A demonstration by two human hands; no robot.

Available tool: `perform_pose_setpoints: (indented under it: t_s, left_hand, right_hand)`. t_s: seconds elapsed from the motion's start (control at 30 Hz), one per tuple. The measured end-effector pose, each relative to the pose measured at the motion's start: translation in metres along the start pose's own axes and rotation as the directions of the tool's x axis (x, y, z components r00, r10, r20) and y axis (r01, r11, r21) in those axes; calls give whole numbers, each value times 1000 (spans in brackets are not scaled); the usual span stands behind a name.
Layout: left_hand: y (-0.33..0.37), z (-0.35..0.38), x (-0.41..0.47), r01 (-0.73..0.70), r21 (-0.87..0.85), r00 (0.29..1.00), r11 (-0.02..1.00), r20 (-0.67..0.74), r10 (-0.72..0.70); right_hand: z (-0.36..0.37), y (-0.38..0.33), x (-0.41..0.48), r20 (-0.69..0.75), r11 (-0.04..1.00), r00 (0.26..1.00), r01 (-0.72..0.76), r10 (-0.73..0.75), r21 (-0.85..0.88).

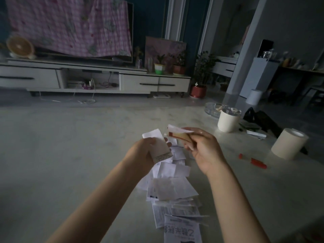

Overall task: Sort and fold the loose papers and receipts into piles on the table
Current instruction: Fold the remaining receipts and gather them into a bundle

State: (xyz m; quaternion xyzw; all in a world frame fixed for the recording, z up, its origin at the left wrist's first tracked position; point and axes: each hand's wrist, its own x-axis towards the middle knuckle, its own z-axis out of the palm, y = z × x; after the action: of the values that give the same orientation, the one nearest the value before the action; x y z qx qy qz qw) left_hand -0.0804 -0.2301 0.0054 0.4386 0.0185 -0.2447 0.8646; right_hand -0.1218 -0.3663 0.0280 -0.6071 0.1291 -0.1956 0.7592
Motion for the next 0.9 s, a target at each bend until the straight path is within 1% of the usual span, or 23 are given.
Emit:
perform_pose_setpoints:
  t_s: [0.07, 0.1, 0.17, 0.23, 0.3, 0.37, 0.4, 0.43, 0.47, 0.5, 0.53, 0.57, 0.6, 0.63, 0.7, 0.73, 0.8, 0.83, 0.9]
  left_hand:
    - [-4, -2, 3, -75, 18, 997, 997, -22, 75]
    - [-5, 0, 3, -110, 22, 993, 994, -37, 111]
    - [-3, 3, -2, -168, 13, 984, 986, -64, 168]
    - [-2, 9, -5, -203, 18, 973, 979, -105, 204]
    - [-1, 11, -6, -202, -43, 972, 978, -132, 195]
    - [1, 12, -9, -164, -156, 984, 974, -95, 151]
    - [2, 12, -10, -139, -192, 989, 971, -73, 128]
    - [1, 13, -12, -117, -195, 993, 974, -47, 110]
    - [0, 13, -13, -109, -158, 994, 981, -27, 106]
    - [-2, 14, -13, -124, -84, 992, 989, -29, 122]
    - [-3, 15, -13, -152, -4, 986, 988, -62, 152]
    - [-3, 15, -12, -184, 53, 975, 982, -116, 189]
    - [-2, 14, -11, -212, 93, 962, 973, -156, 225]
    - [-1, 12, -10, -230, 100, 954, 968, -172, 244]
    - [1, 11, -8, -244, 71, 955, 967, -155, 253]
    - [1, 11, -9, -242, 67, 958, 968, -140, 249]
    - [-1, 12, -9, -239, 84, 957, 967, -149, 249]
    - [-2, 12, -9, -245, 99, 952, 965, -165, 258]
    - [-4, 11, -7, -253, 122, 942, 960, -194, 273]
  right_hand:
    - [10, 11, 0, -48, 984, 994, 89, -98, -154]
    - [15, 16, -1, -59, 960, 985, 142, -160, -242]
    - [24, 25, -6, -29, 880, 957, 251, -287, -404]
    - [32, 31, -13, 13, 767, 905, 368, -426, -525]
    - [39, 36, -20, 42, 636, 814, 484, -579, -601]
    - [43, 41, -25, 33, 575, 751, 532, -659, -621]
    - [44, 44, -24, 26, 575, 743, 540, -669, -614]
    - [45, 44, -23, 27, 585, 755, 530, -655, -614]
    - [47, 43, -24, 37, 603, 776, 518, -630, -607]
    - [48, 43, -24, 78, 626, 816, 497, -572, -601]
    - [47, 43, -24, 105, 650, 842, 481, -528, -589]
    - [48, 40, -26, 152, 657, 859, 478, -490, -583]
    - [50, 38, -29, 166, 678, 872, 466, -460, -568]
    - [49, 38, -27, 153, 689, 878, 455, -454, -564]
    - [49, 30, -27, 142, 754, 908, 408, -394, -515]
    - [48, 29, -25, 164, 751, 916, 395, -367, -529]
    - [50, 30, -28, 279, 708, 917, 397, -284, -585]
    - [51, 32, -29, 346, 682, 911, 402, -227, -612]
    - [53, 36, -26, 417, 647, 890, 428, -183, -630]
